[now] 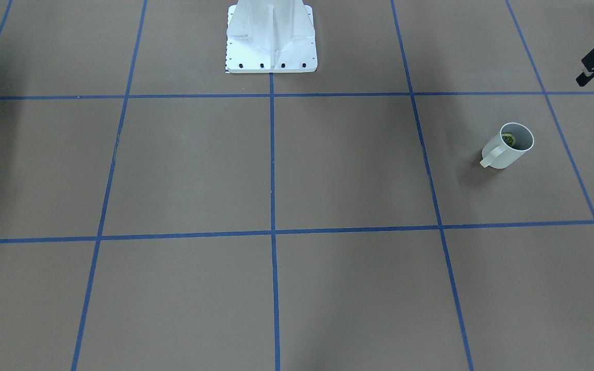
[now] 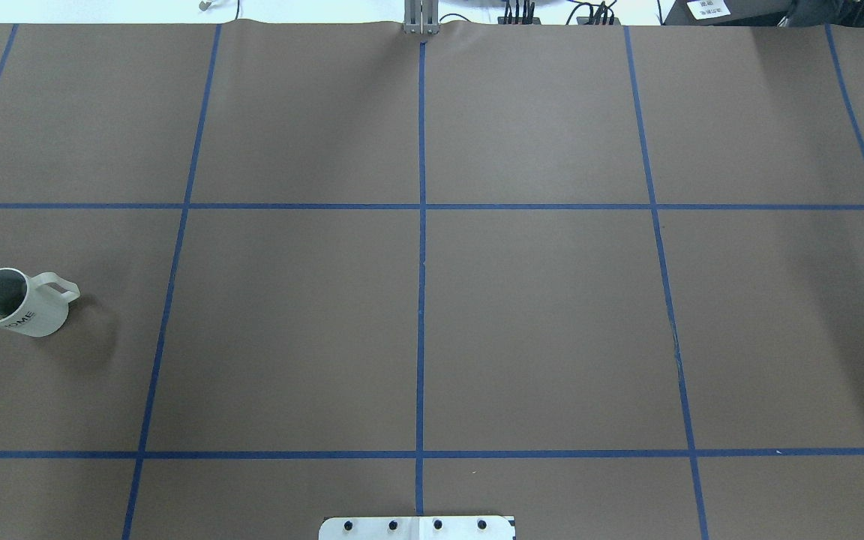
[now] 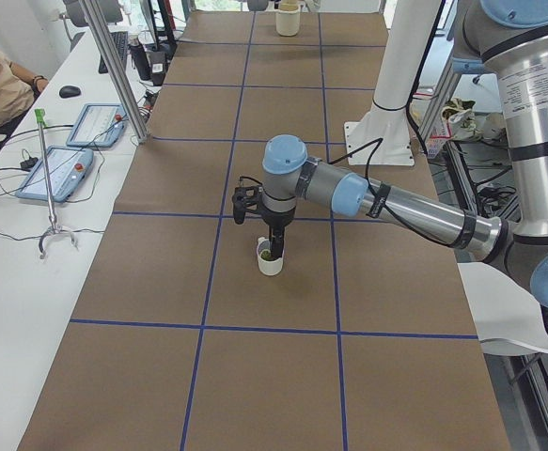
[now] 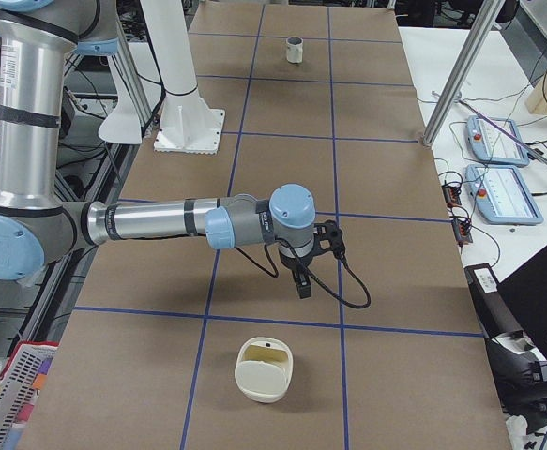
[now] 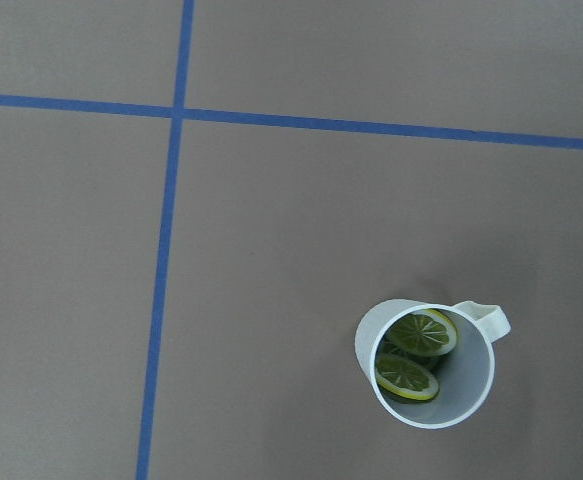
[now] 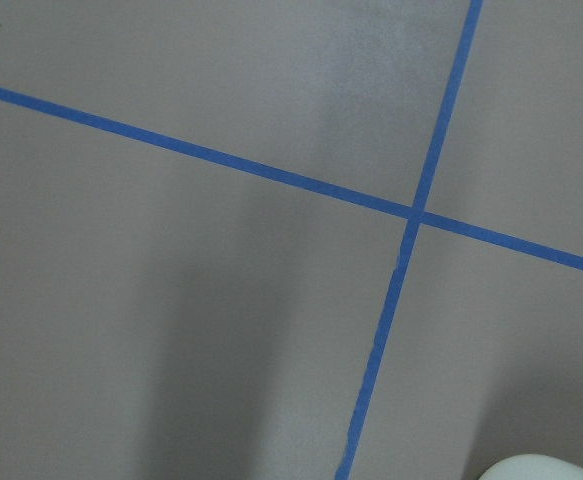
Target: Left arm hands cup to right arm to dump lemon
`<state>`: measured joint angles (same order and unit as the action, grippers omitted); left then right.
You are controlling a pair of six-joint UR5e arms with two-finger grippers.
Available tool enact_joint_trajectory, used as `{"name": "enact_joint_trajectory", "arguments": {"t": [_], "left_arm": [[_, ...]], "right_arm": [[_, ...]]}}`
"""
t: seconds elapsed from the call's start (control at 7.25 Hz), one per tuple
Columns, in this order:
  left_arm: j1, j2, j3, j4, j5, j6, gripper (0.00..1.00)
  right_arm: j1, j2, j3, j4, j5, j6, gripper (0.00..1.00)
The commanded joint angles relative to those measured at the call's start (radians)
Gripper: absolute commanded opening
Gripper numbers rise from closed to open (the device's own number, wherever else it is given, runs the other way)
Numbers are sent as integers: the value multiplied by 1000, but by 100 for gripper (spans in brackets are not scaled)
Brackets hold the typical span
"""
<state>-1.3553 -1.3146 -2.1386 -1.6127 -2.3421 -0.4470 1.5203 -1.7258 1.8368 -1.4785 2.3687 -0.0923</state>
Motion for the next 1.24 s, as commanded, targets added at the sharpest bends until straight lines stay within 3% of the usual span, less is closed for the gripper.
{"name": "enact_joint_trajectory", "arguments": {"t": [0.0, 0.55, 1.1], "left_arm": [[5, -6, -1, -3, 1, -1, 100], [90, -5, -9, -3, -5, 2, 100], [108, -14, -49, -1, -39, -1, 100]], "right_arm": [[0, 8, -8, 1, 9, 5, 100], [1, 17, 27, 17, 1, -1, 100], [27, 115, 1, 23, -22, 3, 100]]}}
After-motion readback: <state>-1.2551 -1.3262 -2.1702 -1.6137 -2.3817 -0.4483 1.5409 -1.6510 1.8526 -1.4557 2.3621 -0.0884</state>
